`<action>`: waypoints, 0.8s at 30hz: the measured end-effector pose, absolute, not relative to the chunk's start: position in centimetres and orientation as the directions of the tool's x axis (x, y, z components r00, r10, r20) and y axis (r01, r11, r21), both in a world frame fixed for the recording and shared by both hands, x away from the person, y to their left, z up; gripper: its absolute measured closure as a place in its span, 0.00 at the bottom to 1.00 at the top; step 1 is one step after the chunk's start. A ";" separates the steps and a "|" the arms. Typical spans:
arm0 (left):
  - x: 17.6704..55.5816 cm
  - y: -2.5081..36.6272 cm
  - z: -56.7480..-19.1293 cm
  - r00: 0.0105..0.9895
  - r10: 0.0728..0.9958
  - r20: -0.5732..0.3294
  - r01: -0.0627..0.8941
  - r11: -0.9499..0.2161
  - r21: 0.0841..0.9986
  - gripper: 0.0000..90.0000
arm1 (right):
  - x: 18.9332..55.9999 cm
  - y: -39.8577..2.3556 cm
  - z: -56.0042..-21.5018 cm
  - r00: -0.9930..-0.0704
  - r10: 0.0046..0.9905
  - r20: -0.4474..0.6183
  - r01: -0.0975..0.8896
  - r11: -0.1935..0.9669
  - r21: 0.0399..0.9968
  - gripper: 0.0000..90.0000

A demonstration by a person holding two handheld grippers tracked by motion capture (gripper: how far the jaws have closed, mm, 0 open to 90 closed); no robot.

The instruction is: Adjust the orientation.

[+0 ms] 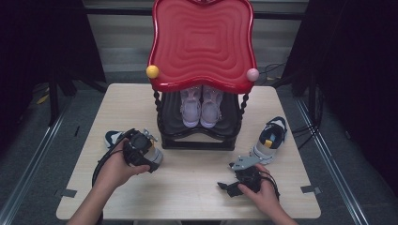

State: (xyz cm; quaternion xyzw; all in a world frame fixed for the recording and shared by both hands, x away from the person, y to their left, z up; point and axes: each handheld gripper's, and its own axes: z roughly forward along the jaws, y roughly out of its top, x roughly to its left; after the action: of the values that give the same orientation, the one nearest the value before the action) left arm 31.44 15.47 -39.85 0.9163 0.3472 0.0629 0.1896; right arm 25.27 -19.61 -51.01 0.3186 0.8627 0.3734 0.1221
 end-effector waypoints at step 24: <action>34.0 17.1 -39.7 0.706 0.707 0.044 0.652 -0.672 0.350 0.64 | 25.4 -19.6 -51.0 -0.767 0.642 0.023 0.455 0.519 0.724 0.14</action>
State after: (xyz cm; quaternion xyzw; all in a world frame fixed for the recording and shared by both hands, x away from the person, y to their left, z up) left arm 34.02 17.12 -39.67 0.9102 0.3735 0.0881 0.1561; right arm 25.39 -19.60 -51.02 0.3180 0.8624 0.3736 0.1246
